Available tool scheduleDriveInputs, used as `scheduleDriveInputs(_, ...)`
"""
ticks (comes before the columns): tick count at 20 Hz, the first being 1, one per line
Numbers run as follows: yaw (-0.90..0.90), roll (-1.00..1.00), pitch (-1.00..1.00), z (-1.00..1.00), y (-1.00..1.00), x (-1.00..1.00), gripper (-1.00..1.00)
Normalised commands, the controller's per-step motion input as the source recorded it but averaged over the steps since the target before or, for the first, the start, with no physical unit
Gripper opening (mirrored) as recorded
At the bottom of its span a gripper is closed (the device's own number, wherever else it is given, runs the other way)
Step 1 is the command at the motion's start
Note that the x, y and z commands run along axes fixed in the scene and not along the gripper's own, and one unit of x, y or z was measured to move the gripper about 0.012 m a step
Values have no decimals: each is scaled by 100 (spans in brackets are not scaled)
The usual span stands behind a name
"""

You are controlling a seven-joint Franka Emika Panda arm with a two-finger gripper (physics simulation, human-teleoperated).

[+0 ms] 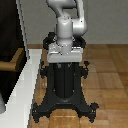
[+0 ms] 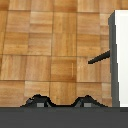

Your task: Open the door by pressing down and pulling on the handle.

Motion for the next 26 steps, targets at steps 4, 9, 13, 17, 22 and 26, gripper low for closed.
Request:
scheduleDriveInputs(4, 0, 0, 0, 0, 0, 0, 100)
scheduleDriveInputs(9, 0, 0, 0, 0, -20, 0, 100)
scheduleDriveInputs(13, 0, 0, 0, 0, 0, 0, 100)
scheduleDriveInputs(17, 0, 0, 0, 25, 0, 0, 100)
scheduleDriveInputs(22, 0, 0, 0, 20, 0, 0, 100)
scheduleDriveInputs(26, 0, 0, 0, 75, 0, 0, 100)
